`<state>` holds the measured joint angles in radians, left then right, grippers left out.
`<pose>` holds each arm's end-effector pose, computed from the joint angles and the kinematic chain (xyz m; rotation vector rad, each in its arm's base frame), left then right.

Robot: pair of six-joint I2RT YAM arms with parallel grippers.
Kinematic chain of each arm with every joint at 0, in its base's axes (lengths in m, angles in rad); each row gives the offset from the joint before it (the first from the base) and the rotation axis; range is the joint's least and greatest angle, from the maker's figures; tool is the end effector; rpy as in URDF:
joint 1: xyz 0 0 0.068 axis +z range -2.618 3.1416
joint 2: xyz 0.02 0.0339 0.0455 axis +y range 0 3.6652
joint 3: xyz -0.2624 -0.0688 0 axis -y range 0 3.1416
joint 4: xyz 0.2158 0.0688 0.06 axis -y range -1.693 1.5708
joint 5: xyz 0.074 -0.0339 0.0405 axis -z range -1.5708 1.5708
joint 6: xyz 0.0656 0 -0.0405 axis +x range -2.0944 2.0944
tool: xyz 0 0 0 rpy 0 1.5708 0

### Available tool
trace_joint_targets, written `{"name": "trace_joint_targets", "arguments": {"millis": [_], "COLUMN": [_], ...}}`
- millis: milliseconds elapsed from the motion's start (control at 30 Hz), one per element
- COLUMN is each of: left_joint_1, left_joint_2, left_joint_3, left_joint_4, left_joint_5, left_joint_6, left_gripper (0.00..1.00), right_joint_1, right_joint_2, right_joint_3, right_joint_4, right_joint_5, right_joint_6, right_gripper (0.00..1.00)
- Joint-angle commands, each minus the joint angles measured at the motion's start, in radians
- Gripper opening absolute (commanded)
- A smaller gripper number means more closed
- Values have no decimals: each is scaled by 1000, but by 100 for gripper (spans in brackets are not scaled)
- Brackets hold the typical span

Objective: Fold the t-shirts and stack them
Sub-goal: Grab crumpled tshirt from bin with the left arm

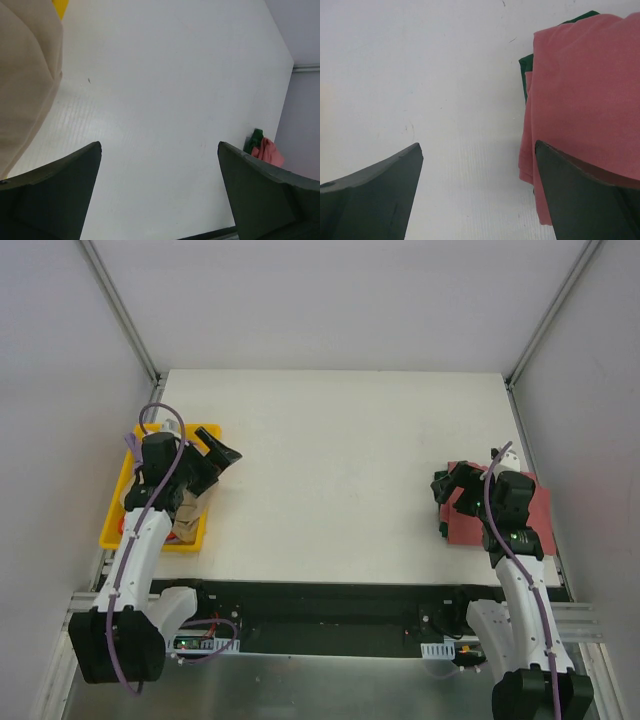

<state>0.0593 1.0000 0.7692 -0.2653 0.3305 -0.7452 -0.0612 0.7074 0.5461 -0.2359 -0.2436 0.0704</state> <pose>0.2225 -0.0081 0.2786 -0.6350 2.0296 -0.7564 0.1708 0.0054 0.2553 -0.0303 1.9634 0.2456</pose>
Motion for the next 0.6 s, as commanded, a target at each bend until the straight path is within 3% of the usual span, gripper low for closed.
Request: {"name": "trace_joint_targets", "arguments": {"millis": [0,333,567], "left_joint_1": [1,30,154], "left_joint_2": [-83,-155,38], "left_joint_3": [5,-7,24], "left_joint_4": [-9,-161,-207], "left_joint_5": [-120,-560,-503], "left_joint_6": [41,-16,-57], "left_gripper": [99,99,99], "right_joint_1": [1,3,1], "right_joint_2": [-29,-8,40], "right_joint_3": [25,-5,-15], "right_joint_4": [24,75,75], "right_joint_5": [10,-88,-114], "right_joint_6": [8,6,11], "right_gripper": [96,96,96]}}
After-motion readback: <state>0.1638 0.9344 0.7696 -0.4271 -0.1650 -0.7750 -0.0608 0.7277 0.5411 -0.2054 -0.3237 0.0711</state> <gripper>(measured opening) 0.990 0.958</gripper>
